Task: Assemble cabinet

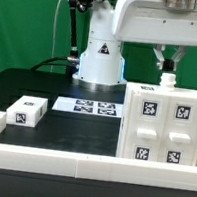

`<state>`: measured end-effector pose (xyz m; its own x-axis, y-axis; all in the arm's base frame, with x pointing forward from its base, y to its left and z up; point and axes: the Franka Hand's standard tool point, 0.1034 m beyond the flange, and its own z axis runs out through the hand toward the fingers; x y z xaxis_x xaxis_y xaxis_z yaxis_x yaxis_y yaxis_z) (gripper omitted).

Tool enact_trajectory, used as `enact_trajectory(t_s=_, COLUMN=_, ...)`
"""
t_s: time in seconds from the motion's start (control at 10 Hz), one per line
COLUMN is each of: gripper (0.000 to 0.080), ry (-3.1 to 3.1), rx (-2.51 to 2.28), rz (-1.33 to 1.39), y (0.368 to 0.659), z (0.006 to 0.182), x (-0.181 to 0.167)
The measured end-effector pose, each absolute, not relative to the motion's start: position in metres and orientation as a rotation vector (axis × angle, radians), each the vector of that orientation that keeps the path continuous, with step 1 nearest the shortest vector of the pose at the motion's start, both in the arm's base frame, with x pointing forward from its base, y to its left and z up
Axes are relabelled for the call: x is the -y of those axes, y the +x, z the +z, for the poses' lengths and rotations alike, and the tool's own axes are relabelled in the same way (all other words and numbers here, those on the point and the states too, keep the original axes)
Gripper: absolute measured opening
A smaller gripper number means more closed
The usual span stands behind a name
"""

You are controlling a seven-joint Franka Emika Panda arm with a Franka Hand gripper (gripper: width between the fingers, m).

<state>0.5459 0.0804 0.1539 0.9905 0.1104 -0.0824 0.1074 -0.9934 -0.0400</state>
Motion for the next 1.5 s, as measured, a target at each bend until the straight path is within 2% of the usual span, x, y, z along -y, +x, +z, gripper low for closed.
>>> enact_trajectory(t_s=0.2, gripper=0.0389, ry=-3.099, rx=0.17, rz=0.131, y=0.546, z=0.154, x=-0.08)
enact_trajectory(t_s=0.3, gripper=0.0527, ry=-3.099, rx=0.17, rz=0.132, y=0.546, z=0.154, x=-0.08)
enact_trajectory(t_s=0.4, gripper=0.0527, ry=-3.099, rx=0.17, rz=0.132, y=0.546, z=0.154, x=-0.08)
enact_trajectory(t_s=0.5, gripper=0.0719, ry=-3.099, rx=0.17, rz=0.132, y=0.546, z=0.154, x=-0.08)
enact_trajectory(t_s=0.6, gripper=0.0774, ry=-3.099, rx=0.17, rz=0.132, y=0.546, z=0.154, x=-0.08)
enact_trajectory(t_s=0.7, gripper=0.0774, ry=-3.098, rx=0.18, rz=0.129, y=0.545, z=0.154, x=-0.078)
enact_trajectory(t_s=0.8, gripper=0.0794, ry=-3.1, rx=0.225, rz=0.104, y=0.533, z=0.147, x=-0.059)
enact_trajectory(t_s=1.0, gripper=0.0798, ry=-3.112, rx=0.221, rz=0.107, y=0.498, z=0.134, x=-0.009)
enact_trajectory(t_s=1.3, gripper=0.0796, ry=-3.119, rx=0.29, rz=0.091, y=0.481, z=0.12, x=0.075)
enact_trajectory(t_s=1.4, gripper=0.0796, ry=-3.123, rx=0.271, rz=0.094, y=0.479, z=0.117, x=0.09)
enact_trajectory(t_s=1.5, gripper=0.0796, ry=-3.122, rx=0.285, rz=0.094, y=0.479, z=0.118, x=0.086)
